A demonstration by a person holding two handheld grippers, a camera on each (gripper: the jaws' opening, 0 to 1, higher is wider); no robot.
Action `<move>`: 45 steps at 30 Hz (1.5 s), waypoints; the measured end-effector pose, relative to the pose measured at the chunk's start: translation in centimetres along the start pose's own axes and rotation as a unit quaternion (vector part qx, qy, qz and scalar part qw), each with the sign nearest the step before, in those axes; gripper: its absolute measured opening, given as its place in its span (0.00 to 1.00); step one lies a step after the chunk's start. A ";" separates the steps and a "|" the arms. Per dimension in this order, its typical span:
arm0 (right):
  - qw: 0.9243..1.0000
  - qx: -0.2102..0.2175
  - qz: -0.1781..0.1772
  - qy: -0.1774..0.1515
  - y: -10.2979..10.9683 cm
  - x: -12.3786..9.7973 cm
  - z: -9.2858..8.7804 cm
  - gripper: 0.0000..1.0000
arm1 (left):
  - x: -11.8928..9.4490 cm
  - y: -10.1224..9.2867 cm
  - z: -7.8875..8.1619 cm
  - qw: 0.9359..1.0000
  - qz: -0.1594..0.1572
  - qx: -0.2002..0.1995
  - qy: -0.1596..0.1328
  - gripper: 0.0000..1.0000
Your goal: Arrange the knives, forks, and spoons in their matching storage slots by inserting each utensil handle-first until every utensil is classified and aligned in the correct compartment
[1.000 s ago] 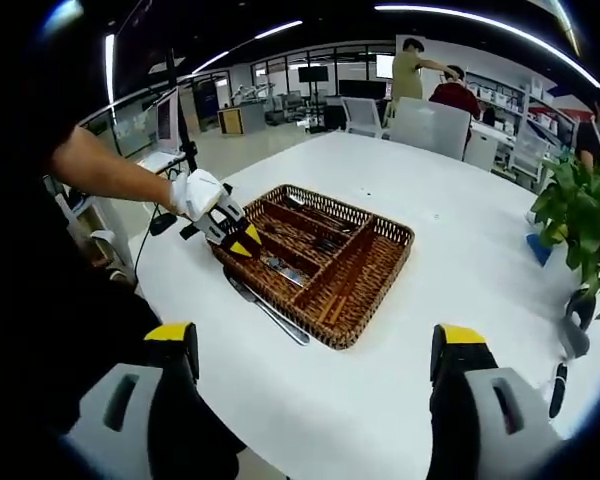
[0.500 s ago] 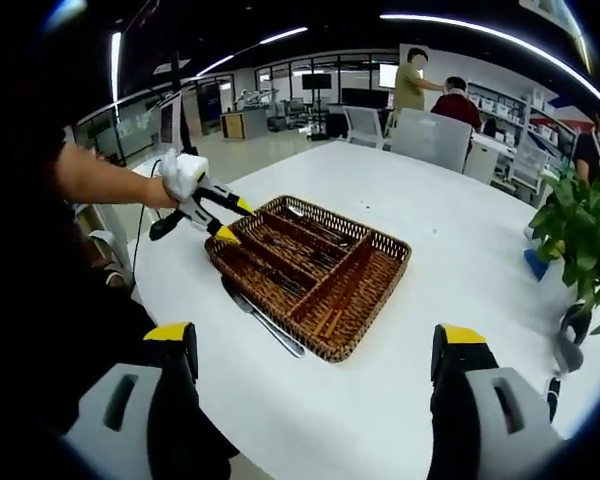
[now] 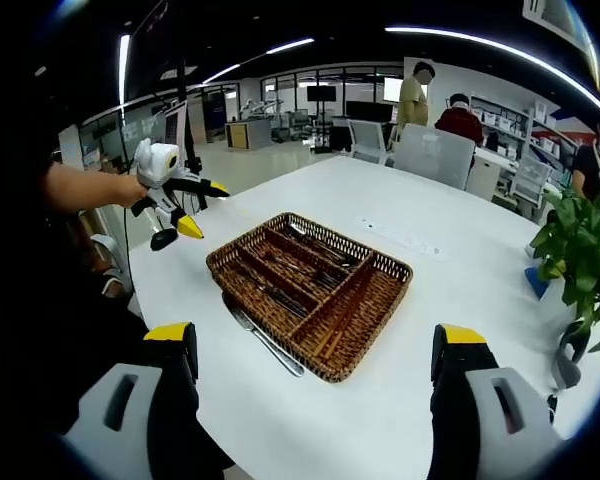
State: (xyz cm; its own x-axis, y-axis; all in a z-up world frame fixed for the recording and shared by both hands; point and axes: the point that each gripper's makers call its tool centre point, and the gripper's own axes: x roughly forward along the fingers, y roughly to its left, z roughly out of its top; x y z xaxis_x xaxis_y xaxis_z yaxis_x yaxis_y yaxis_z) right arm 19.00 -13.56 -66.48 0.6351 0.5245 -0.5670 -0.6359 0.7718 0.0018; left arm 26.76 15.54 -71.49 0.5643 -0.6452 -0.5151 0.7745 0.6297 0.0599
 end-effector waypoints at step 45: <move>1.000 -0.012 -0.027 -0.001 -2.3 -1.5 -0.2 0.99 | -8.2 -3.7 1.2 0.999 0.016 -0.010 0.033 1.00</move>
State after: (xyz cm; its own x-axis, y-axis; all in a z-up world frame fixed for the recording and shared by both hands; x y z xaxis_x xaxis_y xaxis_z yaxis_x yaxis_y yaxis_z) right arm 19.45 -16.22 -65.82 0.6692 0.4837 -0.5641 -0.6118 0.7895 -0.0489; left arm 19.63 17.99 -66.46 0.5679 -0.5950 -0.5688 0.7501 0.6587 0.0598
